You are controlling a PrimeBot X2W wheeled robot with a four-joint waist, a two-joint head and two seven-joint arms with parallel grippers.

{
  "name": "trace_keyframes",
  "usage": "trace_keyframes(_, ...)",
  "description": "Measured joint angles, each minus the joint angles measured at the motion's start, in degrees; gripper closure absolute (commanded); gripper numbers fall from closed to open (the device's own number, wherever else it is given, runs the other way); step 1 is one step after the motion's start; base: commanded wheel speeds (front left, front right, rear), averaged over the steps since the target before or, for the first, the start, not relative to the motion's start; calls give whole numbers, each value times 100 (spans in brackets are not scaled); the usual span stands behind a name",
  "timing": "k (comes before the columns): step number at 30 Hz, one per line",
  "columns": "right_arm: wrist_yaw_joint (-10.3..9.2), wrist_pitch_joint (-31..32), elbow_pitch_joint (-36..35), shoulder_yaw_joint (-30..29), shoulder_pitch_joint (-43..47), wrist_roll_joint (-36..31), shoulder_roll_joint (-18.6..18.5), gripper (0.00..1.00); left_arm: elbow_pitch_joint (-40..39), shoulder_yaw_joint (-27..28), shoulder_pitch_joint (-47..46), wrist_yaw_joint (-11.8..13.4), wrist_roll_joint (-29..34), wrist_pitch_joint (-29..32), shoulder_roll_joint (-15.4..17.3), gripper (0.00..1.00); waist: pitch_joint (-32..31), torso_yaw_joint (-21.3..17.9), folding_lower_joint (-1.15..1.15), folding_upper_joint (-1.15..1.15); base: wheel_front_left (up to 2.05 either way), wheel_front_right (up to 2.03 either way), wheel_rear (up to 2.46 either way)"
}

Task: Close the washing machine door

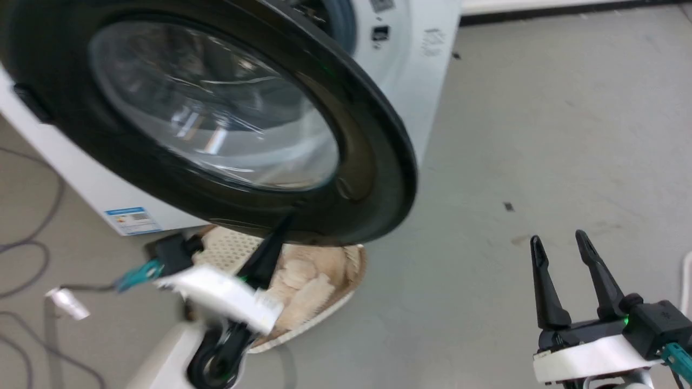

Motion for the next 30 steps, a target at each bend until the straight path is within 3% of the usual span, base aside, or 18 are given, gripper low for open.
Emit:
trace_keyframes(3, 0, 0, 5, -12, 67, -34, 0, 0, 145, -156, 130, 20, 1011, -597, 436, 100, -141, 191, 0, 0, 0, 0, 0)
trace_keyframes(7, 0, -1, 2, -32, 148, -58, -1, 0, 43, 180, 290, 394, 1911, -858, 570, 100, -308, 464, 0, 0, 0, 0, 0)
trace_keyframes(12, 0, -1, -12, -18, 200, -85, 0, 0, -879, 1350, 847, 766, 3227, -873, 265, 100, -462, 789, 0, 0, 0, 0, 0)
trace_keyframes(18, 0, 0, -14, 51, 226, -93, 0, 0, -1373, 1968, 1772, 738, 4214, -873, -431, 100, -590, 1063, 0, 0, 0, 0, 0)
trace_keyframes(20, 0, 0, -10, 70, 233, -119, 0, 0, -1393, 2060, 1968, 689, 4477, -872, -620, 0, -621, 1121, 0, 0, 0, 0, 0)
trace_keyframes(30, 0, -1, 21, 148, 281, -136, 0, 0, -1255, 2252, 2290, 364, 5405, -872, -1067, 0, -664, 1235, 0, 0, 0, 0, 0)
